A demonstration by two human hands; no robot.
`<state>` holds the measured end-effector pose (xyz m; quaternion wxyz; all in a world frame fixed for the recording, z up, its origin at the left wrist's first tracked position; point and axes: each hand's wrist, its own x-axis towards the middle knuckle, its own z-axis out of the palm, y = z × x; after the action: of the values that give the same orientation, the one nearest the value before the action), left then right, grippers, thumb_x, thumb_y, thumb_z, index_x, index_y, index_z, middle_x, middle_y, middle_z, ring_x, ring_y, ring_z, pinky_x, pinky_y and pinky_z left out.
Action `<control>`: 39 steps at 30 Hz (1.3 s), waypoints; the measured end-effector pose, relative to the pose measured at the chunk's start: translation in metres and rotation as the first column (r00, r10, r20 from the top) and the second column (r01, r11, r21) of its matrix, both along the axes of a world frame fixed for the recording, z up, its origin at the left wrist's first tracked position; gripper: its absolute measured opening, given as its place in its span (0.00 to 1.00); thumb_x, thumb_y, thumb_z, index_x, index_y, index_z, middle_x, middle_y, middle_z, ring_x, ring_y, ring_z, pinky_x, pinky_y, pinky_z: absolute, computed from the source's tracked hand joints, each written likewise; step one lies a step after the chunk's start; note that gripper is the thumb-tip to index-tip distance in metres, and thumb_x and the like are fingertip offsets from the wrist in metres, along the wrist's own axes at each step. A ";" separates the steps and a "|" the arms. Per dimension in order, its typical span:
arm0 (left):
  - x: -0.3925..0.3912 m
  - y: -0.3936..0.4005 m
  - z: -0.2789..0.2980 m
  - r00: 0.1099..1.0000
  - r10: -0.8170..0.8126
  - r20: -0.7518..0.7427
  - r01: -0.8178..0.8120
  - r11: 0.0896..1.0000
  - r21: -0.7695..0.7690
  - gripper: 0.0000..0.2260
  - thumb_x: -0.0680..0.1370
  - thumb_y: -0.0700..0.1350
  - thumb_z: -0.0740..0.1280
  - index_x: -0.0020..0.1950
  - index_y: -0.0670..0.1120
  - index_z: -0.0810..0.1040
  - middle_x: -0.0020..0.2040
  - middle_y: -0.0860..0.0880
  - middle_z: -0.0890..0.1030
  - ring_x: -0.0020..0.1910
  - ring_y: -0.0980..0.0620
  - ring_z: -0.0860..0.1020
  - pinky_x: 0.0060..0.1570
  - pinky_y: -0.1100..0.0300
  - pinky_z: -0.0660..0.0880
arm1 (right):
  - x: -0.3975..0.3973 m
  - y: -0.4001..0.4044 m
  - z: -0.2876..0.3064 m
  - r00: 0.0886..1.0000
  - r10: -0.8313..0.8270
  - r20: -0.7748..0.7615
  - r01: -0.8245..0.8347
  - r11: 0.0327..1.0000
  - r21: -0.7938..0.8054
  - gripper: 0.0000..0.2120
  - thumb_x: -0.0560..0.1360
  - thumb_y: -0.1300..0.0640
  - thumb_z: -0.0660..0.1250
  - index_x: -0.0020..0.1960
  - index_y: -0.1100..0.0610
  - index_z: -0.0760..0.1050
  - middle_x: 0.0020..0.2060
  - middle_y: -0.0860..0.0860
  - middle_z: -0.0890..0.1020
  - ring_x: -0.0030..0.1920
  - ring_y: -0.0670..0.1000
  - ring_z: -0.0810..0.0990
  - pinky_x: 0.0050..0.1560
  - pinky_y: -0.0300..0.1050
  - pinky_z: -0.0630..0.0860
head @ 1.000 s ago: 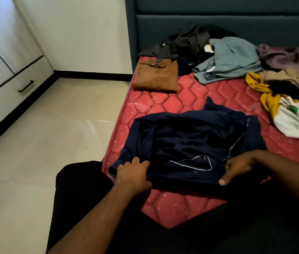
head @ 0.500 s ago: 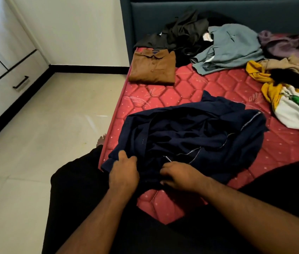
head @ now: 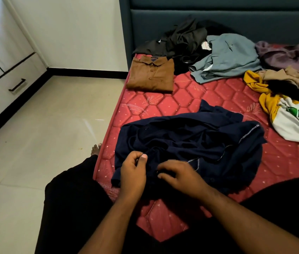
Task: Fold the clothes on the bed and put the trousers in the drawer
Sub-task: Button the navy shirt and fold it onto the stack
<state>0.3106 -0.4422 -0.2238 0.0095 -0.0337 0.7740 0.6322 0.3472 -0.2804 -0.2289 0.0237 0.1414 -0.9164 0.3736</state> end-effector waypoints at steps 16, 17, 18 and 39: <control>-0.005 0.002 -0.001 0.906 -0.383 0.178 0.308 0.887 0.345 0.07 0.77 0.34 0.67 0.47 0.44 0.83 0.41 0.49 0.85 0.41 0.56 0.82 0.43 0.65 0.77 | -0.011 0.017 0.002 0.968 -0.094 -0.234 0.051 0.981 -0.186 0.02 0.70 0.64 0.73 0.42 0.58 0.82 0.43 0.48 0.83 0.44 0.44 0.82 0.42 0.45 0.79; -0.005 0.003 -0.001 0.903 -0.393 0.172 0.318 0.883 0.346 0.07 0.76 0.33 0.68 0.48 0.43 0.83 0.41 0.49 0.85 0.41 0.56 0.82 0.43 0.65 0.77 | -0.012 0.017 0.001 0.969 -0.096 -0.228 0.053 0.981 -0.186 0.03 0.70 0.65 0.73 0.41 0.58 0.81 0.42 0.48 0.82 0.43 0.44 0.81 0.42 0.45 0.79; -0.005 0.003 0.000 0.902 -0.400 0.162 0.330 0.881 0.340 0.07 0.76 0.33 0.69 0.48 0.42 0.83 0.41 0.49 0.85 0.41 0.56 0.82 0.43 0.66 0.77 | -0.012 0.017 0.002 0.970 -0.097 -0.221 0.058 0.982 -0.179 0.04 0.69 0.65 0.73 0.40 0.58 0.80 0.41 0.47 0.81 0.42 0.44 0.81 0.42 0.45 0.78; -0.022 0.002 0.012 0.918 -0.279 0.282 0.166 0.915 0.367 0.09 0.71 0.30 0.71 0.38 0.43 0.84 0.37 0.43 0.84 0.36 0.51 0.81 0.39 0.63 0.78 | -0.033 0.018 0.014 0.997 -0.074 0.018 0.076 0.963 -0.258 0.15 0.66 0.64 0.78 0.52 0.55 0.83 0.39 0.39 0.83 0.42 0.36 0.82 0.48 0.29 0.74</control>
<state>0.2883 -0.4405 -0.2121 0.2168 -0.0470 0.6412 0.7346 0.3146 -0.2628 -0.2146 0.0522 0.1007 -0.8647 0.4893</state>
